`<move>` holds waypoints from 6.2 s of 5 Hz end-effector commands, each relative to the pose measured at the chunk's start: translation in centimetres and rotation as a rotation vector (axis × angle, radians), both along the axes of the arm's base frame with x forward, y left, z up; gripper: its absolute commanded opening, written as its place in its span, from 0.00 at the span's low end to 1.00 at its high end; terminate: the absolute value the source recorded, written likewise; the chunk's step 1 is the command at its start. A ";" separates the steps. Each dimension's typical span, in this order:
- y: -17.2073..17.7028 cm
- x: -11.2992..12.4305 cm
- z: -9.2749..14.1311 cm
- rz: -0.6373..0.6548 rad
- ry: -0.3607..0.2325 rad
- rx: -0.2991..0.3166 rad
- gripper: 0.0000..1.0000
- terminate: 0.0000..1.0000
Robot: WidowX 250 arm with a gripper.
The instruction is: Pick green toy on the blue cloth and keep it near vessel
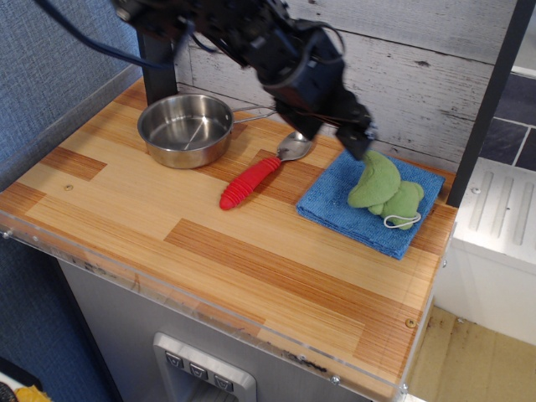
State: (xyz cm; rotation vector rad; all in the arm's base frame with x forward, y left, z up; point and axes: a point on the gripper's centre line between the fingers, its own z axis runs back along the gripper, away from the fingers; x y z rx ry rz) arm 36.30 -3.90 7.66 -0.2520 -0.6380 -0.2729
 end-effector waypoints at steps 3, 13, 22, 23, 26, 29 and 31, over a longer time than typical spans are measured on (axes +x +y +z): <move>-4.7 1.4 -2.3 -0.130 0.034 -0.014 0.00 0.00; 11.7 -6.9 2.6 0.114 0.047 0.307 0.00 0.00; 21.0 -8.0 -2.9 0.297 0.209 0.255 1.00 0.00; 20.8 -8.1 -2.6 0.297 0.205 0.264 1.00 0.00; 19.7 -6.7 2.7 0.256 0.082 0.356 1.00 0.00; 17.3 -6.5 7.4 0.203 -0.056 0.419 1.00 0.00; 17.3 -6.5 7.4 0.203 -0.056 0.419 1.00 0.00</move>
